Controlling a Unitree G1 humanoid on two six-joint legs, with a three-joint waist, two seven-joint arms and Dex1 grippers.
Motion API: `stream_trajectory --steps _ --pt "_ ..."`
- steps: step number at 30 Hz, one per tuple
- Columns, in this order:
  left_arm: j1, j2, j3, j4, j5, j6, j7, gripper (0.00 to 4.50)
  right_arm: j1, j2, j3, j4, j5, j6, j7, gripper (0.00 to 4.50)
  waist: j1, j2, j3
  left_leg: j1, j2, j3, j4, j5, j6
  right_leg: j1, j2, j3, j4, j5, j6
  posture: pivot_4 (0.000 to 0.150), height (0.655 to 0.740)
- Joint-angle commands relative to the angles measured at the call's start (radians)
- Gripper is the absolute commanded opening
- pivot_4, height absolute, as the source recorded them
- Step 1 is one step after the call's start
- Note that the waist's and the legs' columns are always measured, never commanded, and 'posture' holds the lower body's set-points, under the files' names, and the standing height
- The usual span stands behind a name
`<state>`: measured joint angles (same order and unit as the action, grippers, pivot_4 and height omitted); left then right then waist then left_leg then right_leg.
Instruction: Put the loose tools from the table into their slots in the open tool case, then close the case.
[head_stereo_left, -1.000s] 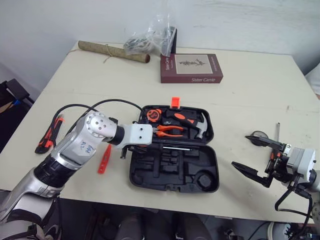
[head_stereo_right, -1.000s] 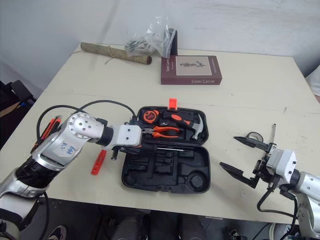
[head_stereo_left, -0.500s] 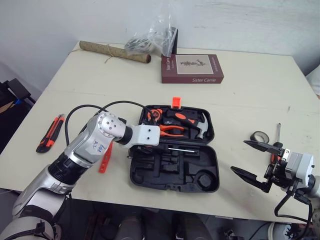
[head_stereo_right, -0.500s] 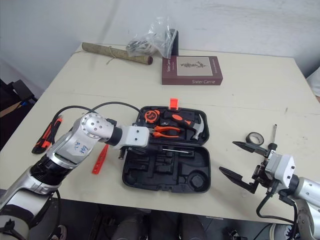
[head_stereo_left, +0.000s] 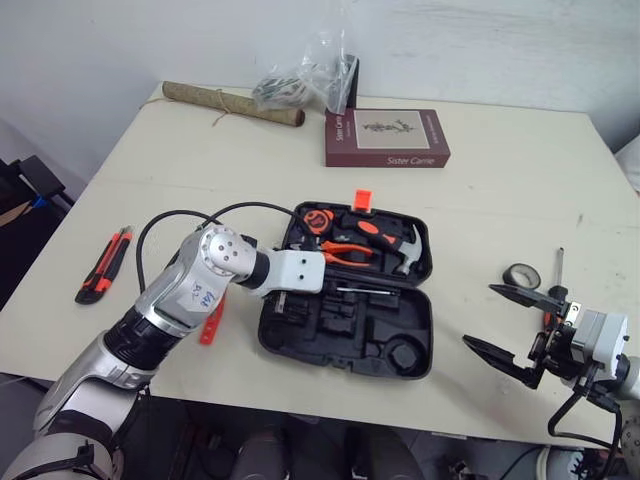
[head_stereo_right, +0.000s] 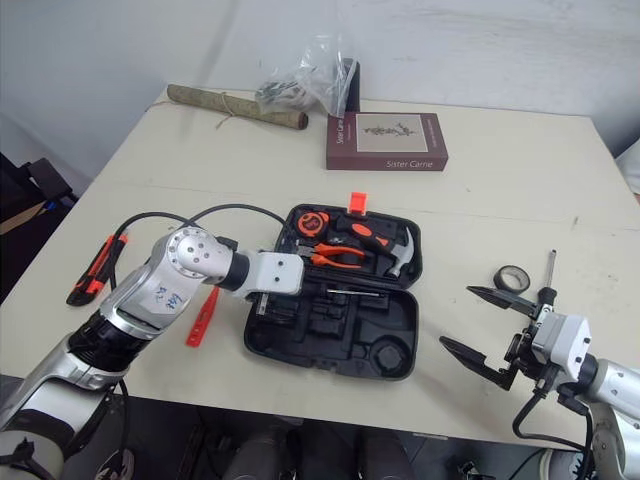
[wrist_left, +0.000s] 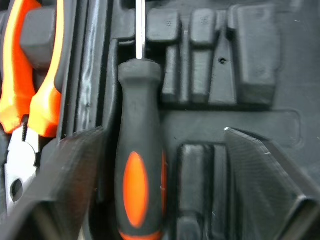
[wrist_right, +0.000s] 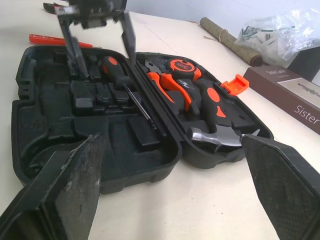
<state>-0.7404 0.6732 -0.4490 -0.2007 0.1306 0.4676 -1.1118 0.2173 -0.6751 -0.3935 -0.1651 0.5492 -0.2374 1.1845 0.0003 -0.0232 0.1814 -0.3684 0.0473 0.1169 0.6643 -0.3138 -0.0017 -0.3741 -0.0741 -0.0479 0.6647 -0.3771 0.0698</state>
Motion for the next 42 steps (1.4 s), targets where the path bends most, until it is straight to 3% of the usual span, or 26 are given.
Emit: stream_trajectory --steps 1,3,4,6,12,26,34,42 --pt "0.019 0.007 0.076 -0.054 -0.041 -0.040 0.015 3.93 0.020 -0.006 -0.015 -0.062 0.025 0.012 -0.011 4.50 -0.001 0.000 0.000 0.000 0.000 0.000 0.000 0.000 0.000 0.000 0.000 0.000 0.000 0.000 0.000 0.150 0.7400" --pt "0.061 -0.018 0.128 -0.027 -0.078 -0.125 0.056 3.93 0.029 -0.008 -0.019 -0.080 0.032 0.025 -0.016 4.50 -0.004 0.000 0.000 0.000 0.000 0.000 0.000 0.000 0.000 0.000 0.000 0.000 0.000 0.000 0.000 0.150 0.7400" --pt "0.084 -0.054 0.166 -0.002 -0.115 -0.172 0.085 3.38 0.033 -0.008 -0.019 -0.086 0.033 0.030 -0.018 4.50 -0.004 0.000 0.000 0.000 0.000 0.000 0.000 0.000 0.000 0.000 0.000 0.000 0.000 0.000 0.000 0.150 0.7400" --pt "0.121 -0.114 0.221 0.034 -0.181 -0.171 0.116 2.78 0.036 -0.008 -0.019 -0.090 0.036 0.036 -0.020 4.50 -0.002 0.001 0.000 0.000 0.000 0.000 0.000 0.000 0.000 0.000 0.000 -0.001 0.001 0.000 0.000 0.150 0.7400" --pt "0.191 -0.239 0.300 0.187 -0.294 -0.174 0.165 0.03 0.035 -0.001 -0.013 -0.090 0.032 0.045 -0.028 4.50 -0.001 0.000 0.000 0.000 0.000 0.000 0.001 0.000 0.000 0.000 -0.001 -0.001 0.001 0.000 0.000 0.150 0.7400" --pt "0.169 -0.254 0.192 0.276 -0.237 -0.177 0.152 0.03 0.039 0.025 -0.005 -0.030 0.004 0.007 -0.021 4.50 -0.001 0.000 0.000 0.000 0.000 0.000 0.001 0.000 0.000 0.000 0.000 -0.001 0.001 0.000 0.000 0.150 0.7400" --pt "0.166 -0.197 0.044 0.306 -0.092 -0.171 0.121 0.03 0.064 0.031 -0.012 -0.025 0.003 -0.004 -0.023 4.50 0.000 0.001 -0.002 0.002 0.000 0.000 0.001 0.000 0.000 0.002 0.000 -0.001 0.000 0.000 0.000 0.150 0.7400" --pt "0.166 -0.212 -0.100 0.363 0.038 -0.110 0.119 0.03 0.072 0.049 -0.005 0.019 -0.005 -0.043 -0.012 4.50 -0.001 0.010 -0.025 0.020 0.000 0.000 -0.005 -0.005 0.001 0.023 0.001 -0.001 -0.009 0.000 0.001 0.150 0.7400"
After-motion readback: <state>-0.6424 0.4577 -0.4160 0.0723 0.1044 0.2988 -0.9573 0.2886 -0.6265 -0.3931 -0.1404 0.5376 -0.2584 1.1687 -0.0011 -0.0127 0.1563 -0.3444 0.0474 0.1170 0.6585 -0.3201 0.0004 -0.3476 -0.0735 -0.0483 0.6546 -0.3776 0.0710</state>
